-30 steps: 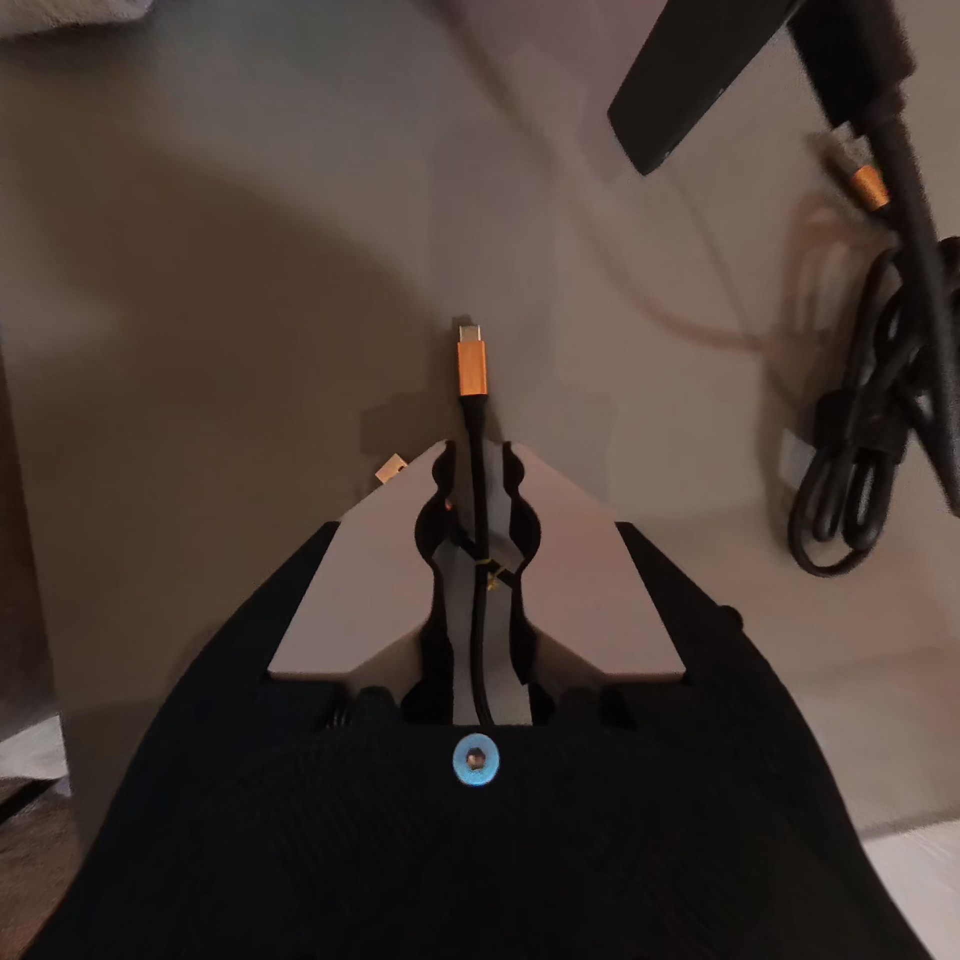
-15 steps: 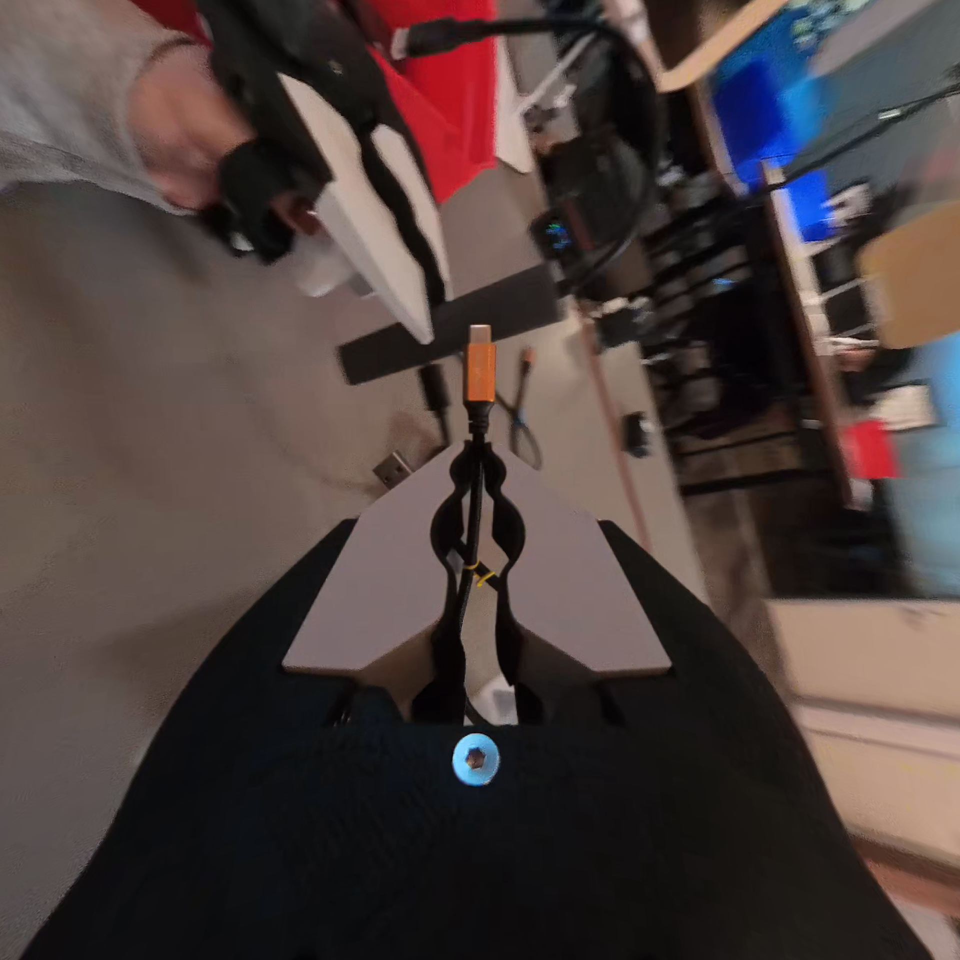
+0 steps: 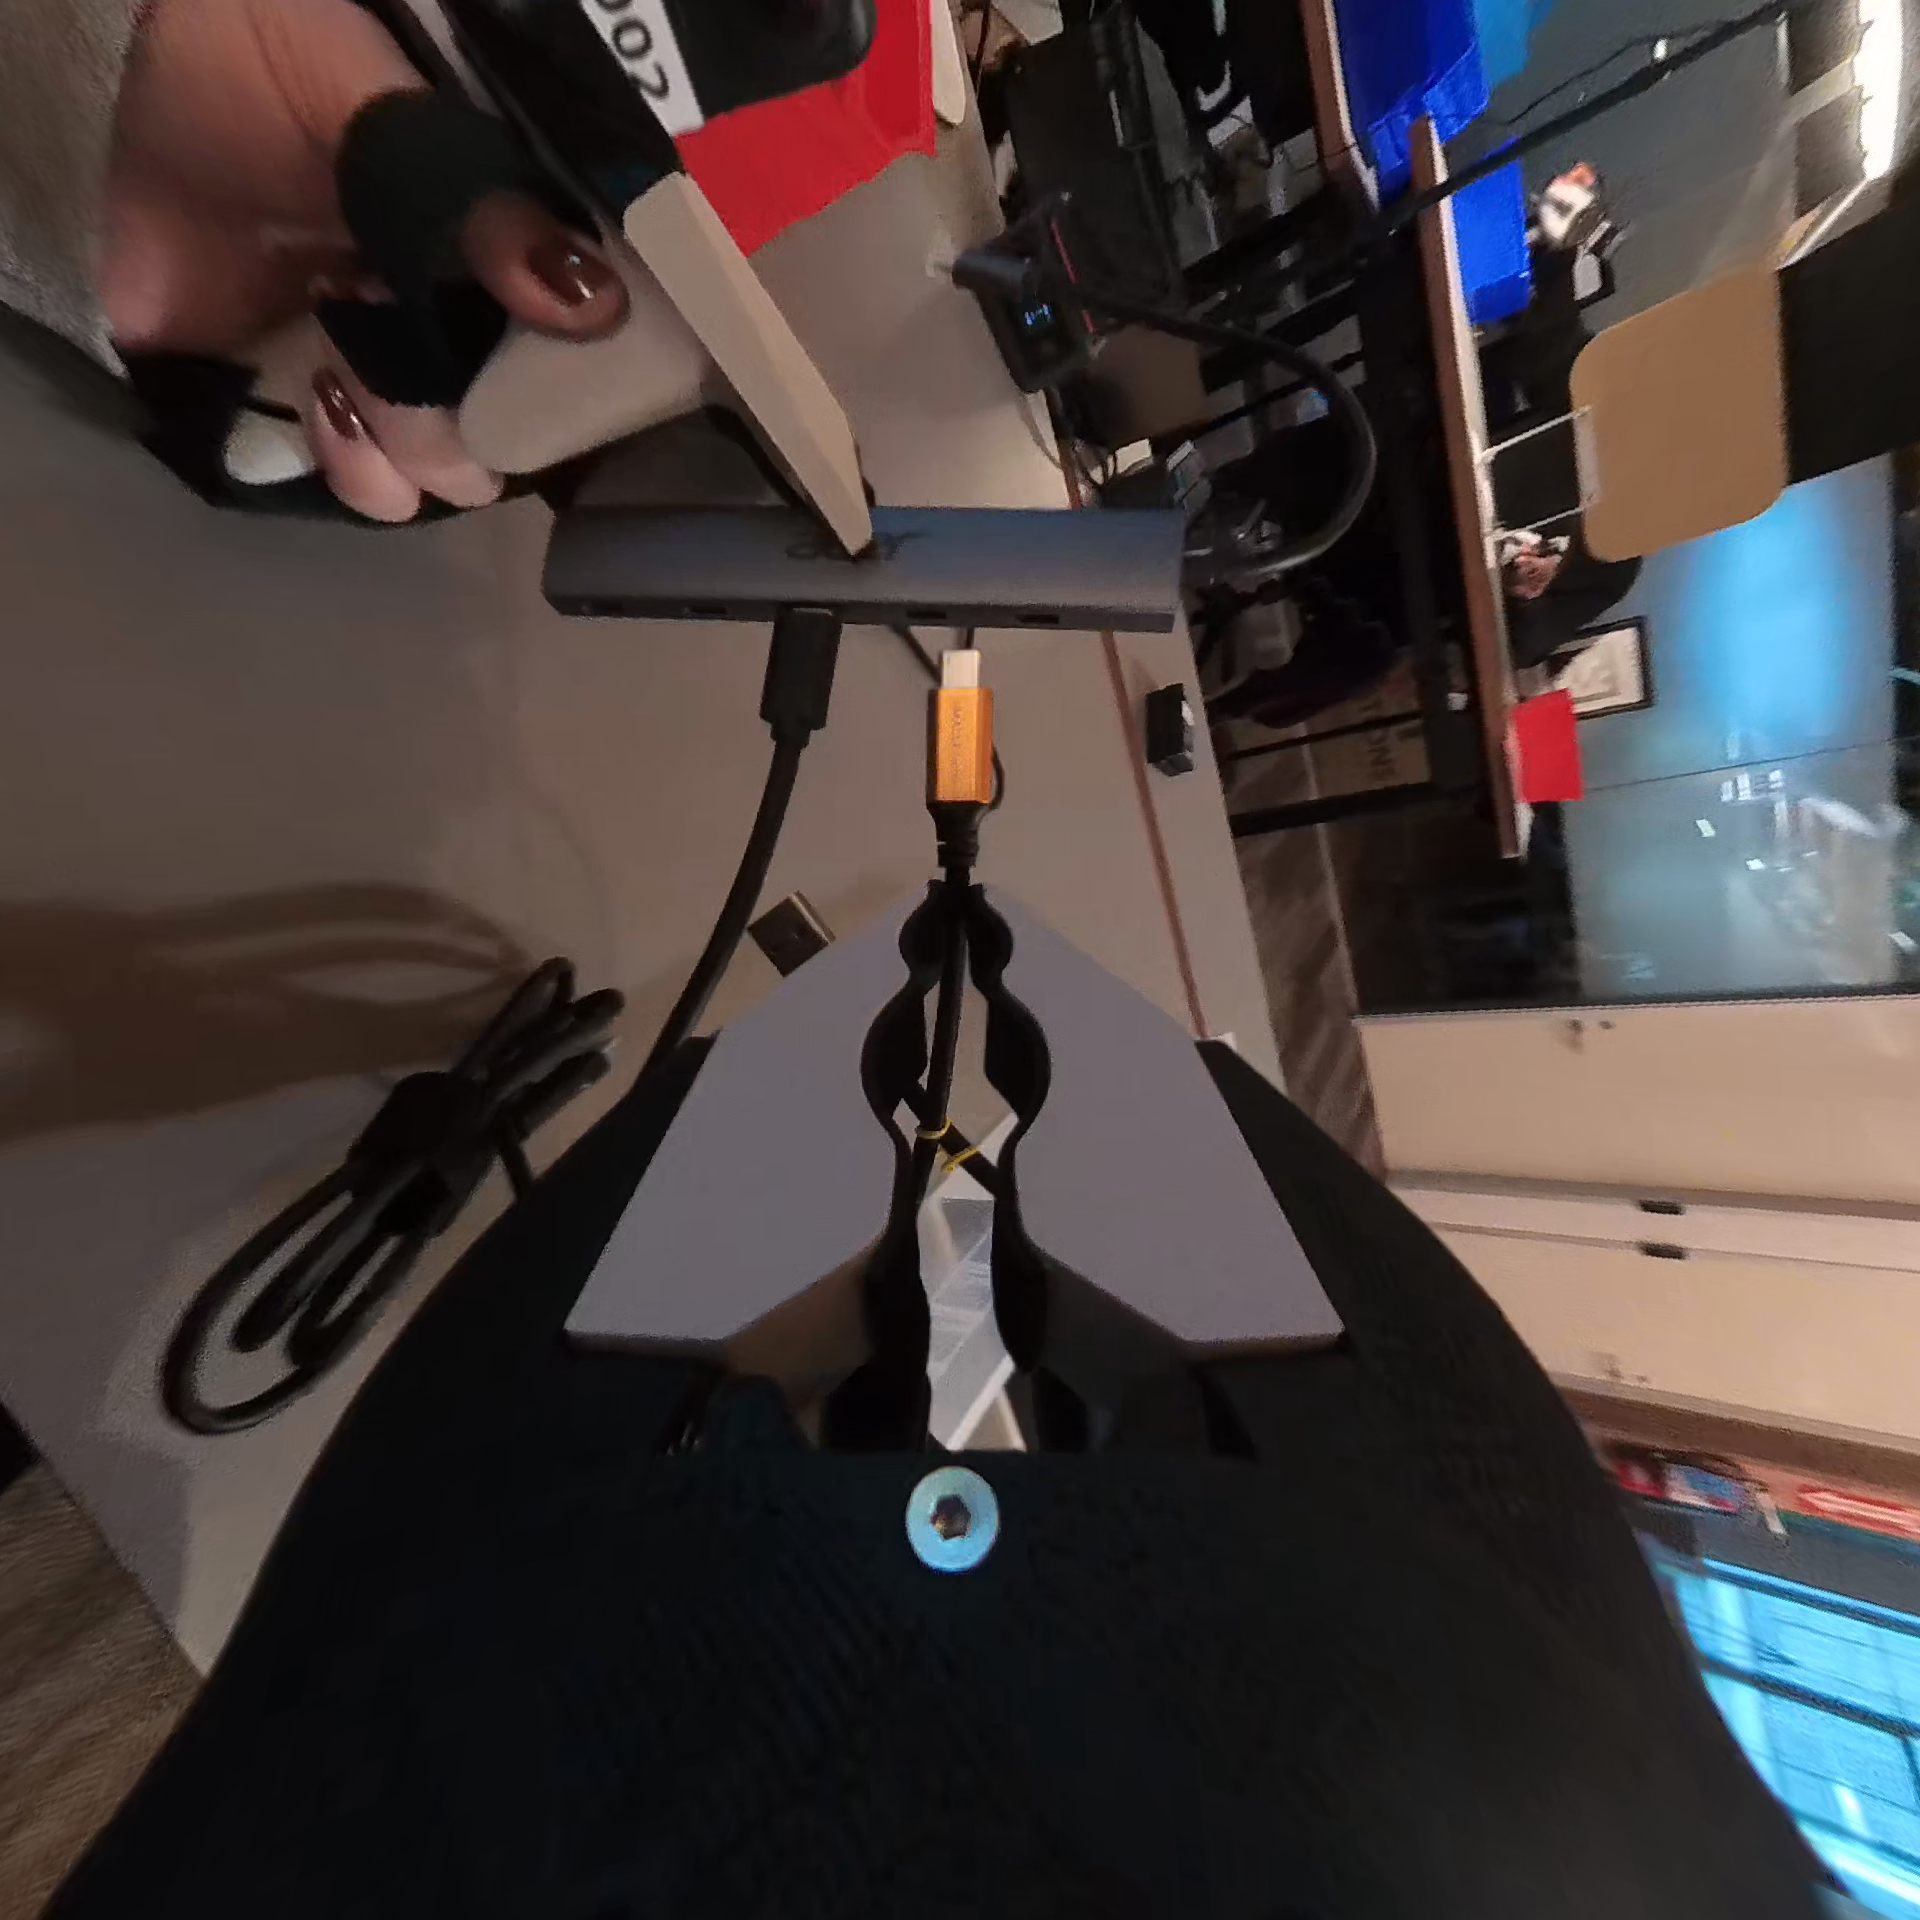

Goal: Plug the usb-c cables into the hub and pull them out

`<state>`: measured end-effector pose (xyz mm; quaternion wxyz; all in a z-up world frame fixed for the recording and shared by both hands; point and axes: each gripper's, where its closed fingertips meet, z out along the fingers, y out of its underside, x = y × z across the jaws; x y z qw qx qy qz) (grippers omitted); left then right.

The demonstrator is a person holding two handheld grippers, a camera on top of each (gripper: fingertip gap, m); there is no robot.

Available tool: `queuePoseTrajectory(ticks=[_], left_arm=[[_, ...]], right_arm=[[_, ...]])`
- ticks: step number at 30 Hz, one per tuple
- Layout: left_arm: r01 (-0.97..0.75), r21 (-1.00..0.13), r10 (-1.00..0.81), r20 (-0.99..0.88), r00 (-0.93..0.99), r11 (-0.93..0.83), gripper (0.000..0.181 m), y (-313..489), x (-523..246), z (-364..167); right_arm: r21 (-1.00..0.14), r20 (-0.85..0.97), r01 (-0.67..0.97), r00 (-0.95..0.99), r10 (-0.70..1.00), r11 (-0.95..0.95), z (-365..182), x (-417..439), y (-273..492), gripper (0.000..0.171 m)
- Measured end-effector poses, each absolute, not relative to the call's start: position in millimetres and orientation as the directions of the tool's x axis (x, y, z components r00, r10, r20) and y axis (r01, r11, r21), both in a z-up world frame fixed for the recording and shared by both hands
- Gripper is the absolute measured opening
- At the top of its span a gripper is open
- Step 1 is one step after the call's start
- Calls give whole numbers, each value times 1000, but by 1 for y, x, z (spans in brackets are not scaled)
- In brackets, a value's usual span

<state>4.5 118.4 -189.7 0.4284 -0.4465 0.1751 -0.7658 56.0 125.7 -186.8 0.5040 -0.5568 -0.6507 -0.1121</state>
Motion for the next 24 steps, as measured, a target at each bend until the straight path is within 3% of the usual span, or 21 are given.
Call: queuePoseTrajectory(ticks=[7,12,24], left_arm=[[487,-683,-821,552,-143,-544,7,129,2,-199],[405,-778,-843,537,29,-481,7,140,2,-214],[406,-774,-838,545,34,-486,7,142,-3,-215]], right_arm=[[-500,711,814,192,677,295,-202,54,135,2],[-511,695,813,199,691,280,-230,48,149,2],[-559,719,775,277,637,294,-229,37,149,2]])
